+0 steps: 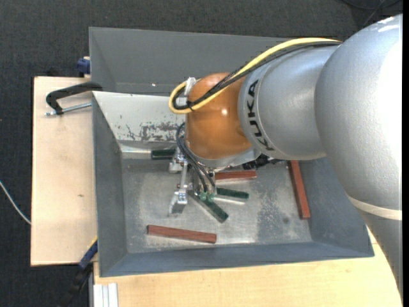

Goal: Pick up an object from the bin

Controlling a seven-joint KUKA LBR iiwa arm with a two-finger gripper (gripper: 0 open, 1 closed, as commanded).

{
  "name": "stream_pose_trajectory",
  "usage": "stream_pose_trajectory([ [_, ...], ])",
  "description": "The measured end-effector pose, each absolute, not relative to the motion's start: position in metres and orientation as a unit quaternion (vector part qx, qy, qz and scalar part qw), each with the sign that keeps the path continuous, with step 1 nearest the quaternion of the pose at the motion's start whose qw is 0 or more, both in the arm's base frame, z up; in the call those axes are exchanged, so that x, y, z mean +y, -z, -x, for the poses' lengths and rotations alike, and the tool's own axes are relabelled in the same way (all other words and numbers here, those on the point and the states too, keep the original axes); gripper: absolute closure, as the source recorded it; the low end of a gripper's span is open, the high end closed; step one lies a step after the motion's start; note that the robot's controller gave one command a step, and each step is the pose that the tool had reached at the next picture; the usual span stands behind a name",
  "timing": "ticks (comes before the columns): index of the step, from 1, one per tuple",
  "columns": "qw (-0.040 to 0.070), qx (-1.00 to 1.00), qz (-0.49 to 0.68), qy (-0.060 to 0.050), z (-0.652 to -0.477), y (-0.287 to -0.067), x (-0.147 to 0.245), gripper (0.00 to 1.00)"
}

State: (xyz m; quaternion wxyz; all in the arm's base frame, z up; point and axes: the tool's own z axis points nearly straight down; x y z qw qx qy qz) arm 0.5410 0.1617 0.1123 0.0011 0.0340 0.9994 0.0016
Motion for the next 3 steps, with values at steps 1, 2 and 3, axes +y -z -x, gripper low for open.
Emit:
stream_pose_trajectory([
  [1,-0.002,1.0,-0.031,0.002,-0.521,-0.085,0.153,0.0],
  [2,0.002,0.997,0.077,-0.001,-0.503,-0.087,0.166,0.0],
  [3,0.006,0.998,0.07,-0.001,-0.5,-0.085,0.185,0.0],
])
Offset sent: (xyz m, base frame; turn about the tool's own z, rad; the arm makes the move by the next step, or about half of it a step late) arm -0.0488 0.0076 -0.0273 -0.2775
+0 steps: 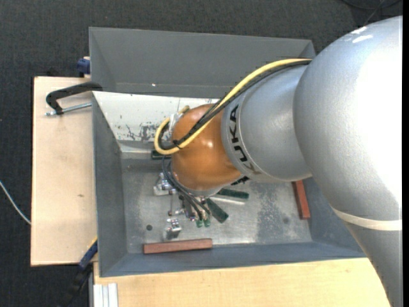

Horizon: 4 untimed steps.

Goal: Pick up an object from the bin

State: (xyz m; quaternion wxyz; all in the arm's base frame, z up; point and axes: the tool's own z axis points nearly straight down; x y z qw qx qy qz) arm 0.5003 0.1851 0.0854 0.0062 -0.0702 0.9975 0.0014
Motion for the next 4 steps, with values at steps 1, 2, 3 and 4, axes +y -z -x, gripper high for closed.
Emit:
stream_pose_trajectory([
  [1,0.001,0.992,0.123,-0.001,-0.52,-0.081,0.07,1.0],
  [2,0.001,0.992,0.123,-0.001,-0.52,-0.081,0.07,0.0],
  [3,0.001,0.992,0.123,-0.001,-0.52,-0.081,0.07,0.0],
  [4,0.002,0.989,0.151,-0.002,-0.555,-0.084,0.036,0.0],
])
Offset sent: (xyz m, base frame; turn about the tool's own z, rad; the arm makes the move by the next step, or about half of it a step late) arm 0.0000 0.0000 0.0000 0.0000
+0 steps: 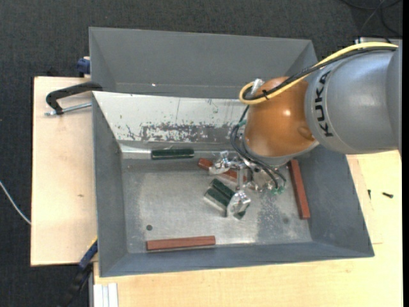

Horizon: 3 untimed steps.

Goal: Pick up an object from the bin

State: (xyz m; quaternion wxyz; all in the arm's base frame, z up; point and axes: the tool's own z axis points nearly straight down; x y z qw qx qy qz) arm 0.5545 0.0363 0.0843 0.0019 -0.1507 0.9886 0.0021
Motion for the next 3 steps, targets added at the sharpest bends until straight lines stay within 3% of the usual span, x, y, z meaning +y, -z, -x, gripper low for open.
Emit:
stream_pose_trajectory([
  [1,0.003,0.993,0.118,0.0,-0.544,-0.077,-0.022,1.0],
  [2,0.003,0.993,0.118,-0.001,-0.544,-0.077,-0.022,1.0],
  [3,0.006,0.992,0.125,0.0,-0.552,-0.238,-0.01,1.0],
])
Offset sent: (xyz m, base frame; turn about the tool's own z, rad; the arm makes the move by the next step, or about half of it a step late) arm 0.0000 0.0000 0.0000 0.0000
